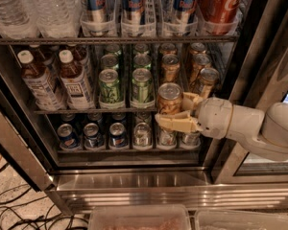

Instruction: Pick orange can from middle shelf of fridge

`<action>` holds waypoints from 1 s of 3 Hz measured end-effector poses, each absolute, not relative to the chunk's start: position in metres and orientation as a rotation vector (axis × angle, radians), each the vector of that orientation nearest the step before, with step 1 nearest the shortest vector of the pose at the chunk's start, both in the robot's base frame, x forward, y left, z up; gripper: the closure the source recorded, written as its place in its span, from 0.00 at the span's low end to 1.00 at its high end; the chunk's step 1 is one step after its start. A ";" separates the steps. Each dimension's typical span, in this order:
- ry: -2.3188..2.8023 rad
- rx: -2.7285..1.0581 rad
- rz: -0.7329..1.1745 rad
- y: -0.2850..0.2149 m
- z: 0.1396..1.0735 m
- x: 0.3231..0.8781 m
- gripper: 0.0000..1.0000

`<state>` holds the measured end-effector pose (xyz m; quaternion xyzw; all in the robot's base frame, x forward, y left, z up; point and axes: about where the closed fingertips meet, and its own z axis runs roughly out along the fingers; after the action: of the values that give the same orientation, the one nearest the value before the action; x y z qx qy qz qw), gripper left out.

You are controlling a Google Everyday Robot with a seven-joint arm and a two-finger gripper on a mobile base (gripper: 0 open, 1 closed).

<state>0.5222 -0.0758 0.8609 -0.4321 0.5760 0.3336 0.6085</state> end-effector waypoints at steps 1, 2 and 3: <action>1.364 -0.982 0.784 -0.073 0.880 0.509 1.00; 1.391 -0.910 0.762 -0.065 0.907 0.498 1.00; 1.420 -0.837 0.765 -0.057 0.928 0.492 1.00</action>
Offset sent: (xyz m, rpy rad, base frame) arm -0.0358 0.0140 0.0804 0.0712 0.0787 -0.1821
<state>0.4918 -0.0566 0.9279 -0.3633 0.6162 0.3318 0.6150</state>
